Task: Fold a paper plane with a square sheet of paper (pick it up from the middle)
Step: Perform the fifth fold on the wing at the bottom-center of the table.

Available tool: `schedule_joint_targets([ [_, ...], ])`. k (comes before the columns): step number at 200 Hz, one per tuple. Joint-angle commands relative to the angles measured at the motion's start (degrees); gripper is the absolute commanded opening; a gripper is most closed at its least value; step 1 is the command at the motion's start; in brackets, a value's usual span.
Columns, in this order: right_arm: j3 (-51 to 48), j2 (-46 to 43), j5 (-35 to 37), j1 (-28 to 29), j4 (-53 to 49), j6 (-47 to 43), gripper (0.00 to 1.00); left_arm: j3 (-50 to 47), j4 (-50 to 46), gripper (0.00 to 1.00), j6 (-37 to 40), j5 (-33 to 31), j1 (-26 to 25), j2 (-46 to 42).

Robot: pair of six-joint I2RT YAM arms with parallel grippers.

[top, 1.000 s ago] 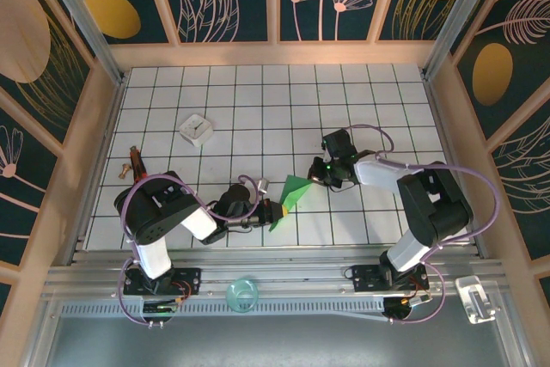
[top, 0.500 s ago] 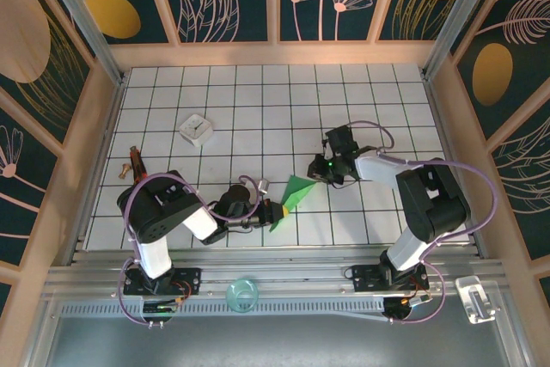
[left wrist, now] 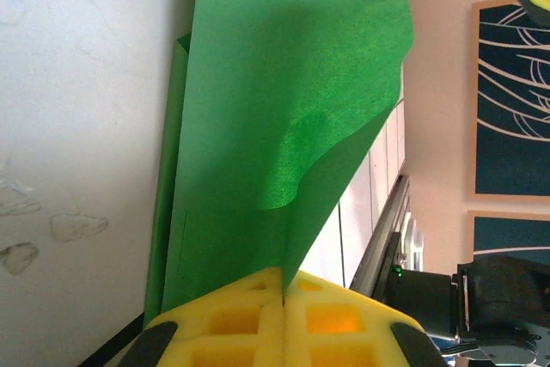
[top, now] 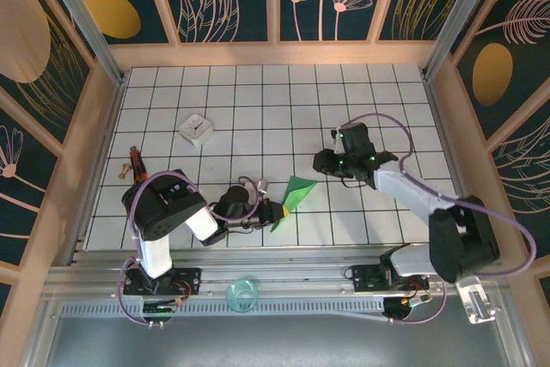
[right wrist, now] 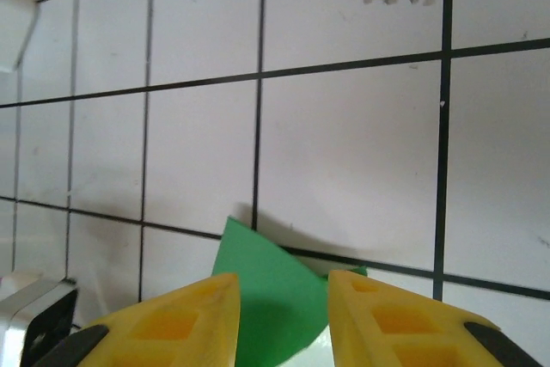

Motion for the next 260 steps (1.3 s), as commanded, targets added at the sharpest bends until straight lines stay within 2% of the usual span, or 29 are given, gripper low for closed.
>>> schedule_joint_targets([
  [1,-3.4,-3.6,-0.1,3.5,1.5,-2.6,0.30,-0.9,3.7,0.00,-2.0,0.5,0.2,1.2],
  [39,-6.3,-2.3,-2.2,10.1,8.0,-2.3,0.22,-1.1,3.3,0.00,-3.5,0.1,0.1,1.9],
  [96,-6.4,4.3,-4.8,13.0,13.8,-2.2,0.13,-1.6,5.9,0.00,-8.3,1.0,0.1,4.7],
  [150,-7.3,7.9,-5.8,13.2,16.3,-2.1,0.08,-1.6,3.5,0.00,-9.3,0.9,0.1,4.7],
  [260,-9.0,12.3,-3.6,11.1,17.3,-2.3,0.07,-0.9,-0.4,0.00,-10.0,1.2,0.2,5.3],
])
